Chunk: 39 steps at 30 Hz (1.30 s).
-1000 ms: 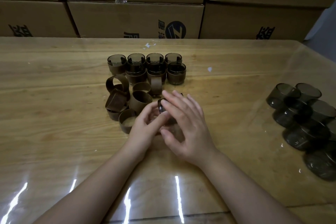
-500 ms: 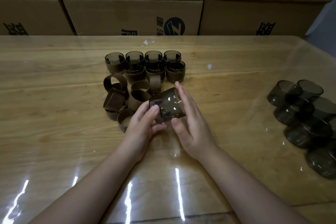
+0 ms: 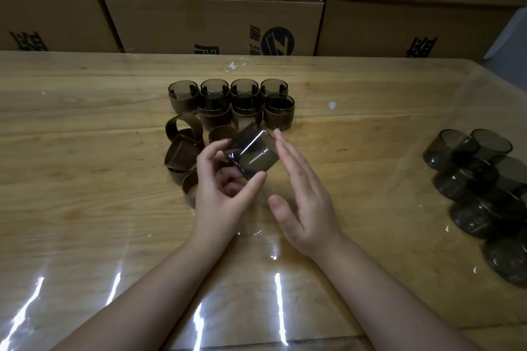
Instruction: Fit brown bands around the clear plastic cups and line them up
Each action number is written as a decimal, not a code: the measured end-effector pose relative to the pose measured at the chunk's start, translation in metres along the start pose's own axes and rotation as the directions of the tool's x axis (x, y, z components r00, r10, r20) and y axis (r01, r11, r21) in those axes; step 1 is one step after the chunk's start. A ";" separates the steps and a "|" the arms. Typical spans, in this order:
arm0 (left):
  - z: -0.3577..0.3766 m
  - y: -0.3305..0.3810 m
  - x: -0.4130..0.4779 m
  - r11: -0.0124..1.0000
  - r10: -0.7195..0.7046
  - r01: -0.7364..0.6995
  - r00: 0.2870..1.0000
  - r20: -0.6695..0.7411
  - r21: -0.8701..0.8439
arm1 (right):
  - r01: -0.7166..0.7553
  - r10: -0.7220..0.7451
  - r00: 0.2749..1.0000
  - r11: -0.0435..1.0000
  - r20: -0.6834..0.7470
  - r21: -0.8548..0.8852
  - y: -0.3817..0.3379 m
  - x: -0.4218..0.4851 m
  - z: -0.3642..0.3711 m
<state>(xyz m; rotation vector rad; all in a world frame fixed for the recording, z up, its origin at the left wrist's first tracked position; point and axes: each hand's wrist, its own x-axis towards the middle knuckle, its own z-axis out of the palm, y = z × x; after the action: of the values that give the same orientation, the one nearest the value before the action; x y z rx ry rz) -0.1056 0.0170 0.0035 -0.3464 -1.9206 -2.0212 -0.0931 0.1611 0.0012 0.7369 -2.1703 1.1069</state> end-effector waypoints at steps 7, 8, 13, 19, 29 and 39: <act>0.004 -0.002 -0.001 0.991 0.006 -0.016 0.997 0.079 0.133 | -0.176 0.181 0.983 0.976 -0.027 0.130 0.005 0.000 0.001; 0.004 -0.001 -0.001 0.992 -0.001 -0.011 0.996 0.088 0.130 | -0.210 0.216 0.976 0.964 -0.019 0.163 0.006 -0.001 0.001; 0.003 0.000 -0.002 0.997 -0.036 0.030 0.995 0.092 0.069 | -0.291 0.298 0.954 0.926 0.005 0.241 0.009 0.000 0.002; 0.002 0.002 -0.002 0.999 0.006 -0.005 1.000 -0.027 0.043 | -0.255 0.260 0.966 0.940 0.011 0.227 0.009 -0.002 0.002; 0.003 -0.003 0.000 0.970 0.116 -0.098 0.991 -0.068 0.221 | -0.130 0.153 0.985 0.962 -0.082 0.240 0.006 -0.002 0.001; 0.003 -0.006 -0.001 0.925 0.140 -0.176 0.982 0.129 0.336 | -0.176 0.209 0.973 0.948 -0.101 0.266 0.010 0.000 0.002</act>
<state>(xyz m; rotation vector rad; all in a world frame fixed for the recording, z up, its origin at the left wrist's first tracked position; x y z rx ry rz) -0.1074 0.0202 -0.0026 -0.5035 -2.1843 -1.5531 -0.1007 0.1642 -0.0054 0.5508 -2.0462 1.5151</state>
